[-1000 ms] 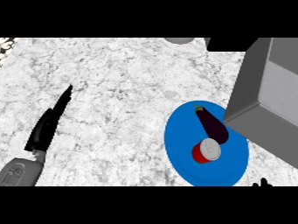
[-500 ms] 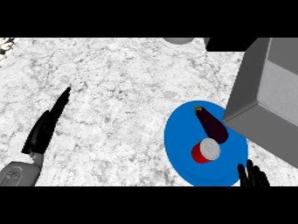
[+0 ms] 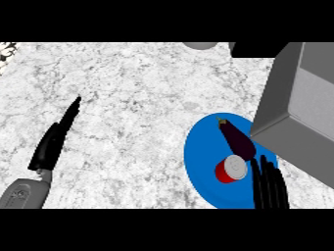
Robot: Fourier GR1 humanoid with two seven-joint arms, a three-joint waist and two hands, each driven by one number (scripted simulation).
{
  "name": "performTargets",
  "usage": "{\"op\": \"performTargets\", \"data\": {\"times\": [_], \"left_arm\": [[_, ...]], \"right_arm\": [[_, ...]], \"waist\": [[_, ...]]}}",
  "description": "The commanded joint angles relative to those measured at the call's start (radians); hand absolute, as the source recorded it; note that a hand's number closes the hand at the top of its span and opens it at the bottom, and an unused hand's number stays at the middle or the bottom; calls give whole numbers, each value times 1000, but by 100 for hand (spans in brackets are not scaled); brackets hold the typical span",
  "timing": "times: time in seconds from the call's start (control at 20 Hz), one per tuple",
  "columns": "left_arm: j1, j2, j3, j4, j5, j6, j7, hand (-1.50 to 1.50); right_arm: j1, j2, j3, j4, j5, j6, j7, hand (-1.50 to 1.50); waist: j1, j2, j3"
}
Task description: Pick the can from the plate and place it in the cardboard box
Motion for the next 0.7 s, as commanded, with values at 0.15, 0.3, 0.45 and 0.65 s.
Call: {"op": "performTargets", "data": {"times": [0.15,0.3,0.45,0.65], "left_arm": [[62,-13,24,-100,-20,-44,26,0],[60,-44,18,-69,-66,-25,12,0],[70,-17,57,-85,-51,-67,1,0],[73,-77,43,-69,-91,-39,2,0]], "right_arm": [[-40,-27,-3,17,-10,17,52,-150],[-129,-3,-14,69,-33,32,63,-150],[-197,2,-21,121,-61,54,80,-150],[-182,-9,-7,143,-67,24,72,-150]], "waist": [[2,-1,0],[1,-1,0],[2,-1,0],[1,-1,0]]}}
